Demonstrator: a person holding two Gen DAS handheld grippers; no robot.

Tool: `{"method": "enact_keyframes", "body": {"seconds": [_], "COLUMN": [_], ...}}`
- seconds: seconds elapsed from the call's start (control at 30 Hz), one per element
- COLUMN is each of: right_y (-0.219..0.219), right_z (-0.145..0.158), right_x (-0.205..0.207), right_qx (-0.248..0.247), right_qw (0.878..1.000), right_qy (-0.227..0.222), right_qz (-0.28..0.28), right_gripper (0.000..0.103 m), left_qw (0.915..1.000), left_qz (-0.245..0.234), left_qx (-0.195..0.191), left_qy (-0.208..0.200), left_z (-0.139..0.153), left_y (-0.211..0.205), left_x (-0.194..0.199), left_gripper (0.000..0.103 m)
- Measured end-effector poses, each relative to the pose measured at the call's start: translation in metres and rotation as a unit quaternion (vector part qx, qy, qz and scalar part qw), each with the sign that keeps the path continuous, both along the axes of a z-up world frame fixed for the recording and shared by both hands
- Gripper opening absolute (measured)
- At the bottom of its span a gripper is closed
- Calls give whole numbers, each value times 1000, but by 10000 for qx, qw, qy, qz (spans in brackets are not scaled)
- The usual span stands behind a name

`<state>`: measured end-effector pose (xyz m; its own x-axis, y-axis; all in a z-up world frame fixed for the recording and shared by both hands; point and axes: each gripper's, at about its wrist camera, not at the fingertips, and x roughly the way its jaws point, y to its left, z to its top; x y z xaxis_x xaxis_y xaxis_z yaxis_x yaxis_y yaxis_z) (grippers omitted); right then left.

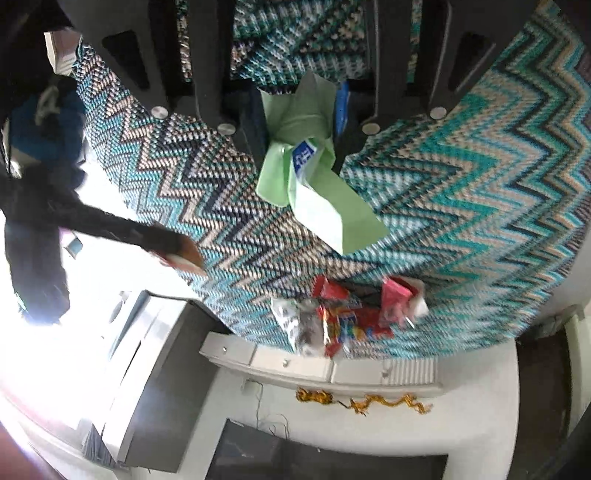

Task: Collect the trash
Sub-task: 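Grasp the green paper with the left gripper while the right grasps a red-white wrapper, then carry both items over the bin and open both grippers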

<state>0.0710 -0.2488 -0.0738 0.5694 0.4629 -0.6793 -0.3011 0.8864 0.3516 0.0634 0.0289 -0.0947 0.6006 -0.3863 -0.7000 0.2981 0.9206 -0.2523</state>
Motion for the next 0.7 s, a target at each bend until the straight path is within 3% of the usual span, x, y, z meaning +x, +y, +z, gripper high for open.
{"method": "enact_keyframes", "body": {"seconds": [0.3, 0.5, 0.7], "right_y": [-94, -162, -229], "right_z": [37, 44, 24], "right_x": [-72, -111, -130], "right_qx": [74, -25, -235], "right_qw": [9940, 9832, 9682], "right_qy": [-604, -812, -667], "right_qz": [-908, -1632, -2399], "right_gripper": [35, 35, 36], "left_qw": [9973, 9947, 9928], "left_qz": [155, -225, -806], "left_qx": [-77, -119, -192], "left_qy": [-711, -995, -869], "left_z": [71, 104, 118], "left_y": [-14, -65, -142], "left_x": [-10, -10, 4], "left_gripper": [28, 28, 28]}}
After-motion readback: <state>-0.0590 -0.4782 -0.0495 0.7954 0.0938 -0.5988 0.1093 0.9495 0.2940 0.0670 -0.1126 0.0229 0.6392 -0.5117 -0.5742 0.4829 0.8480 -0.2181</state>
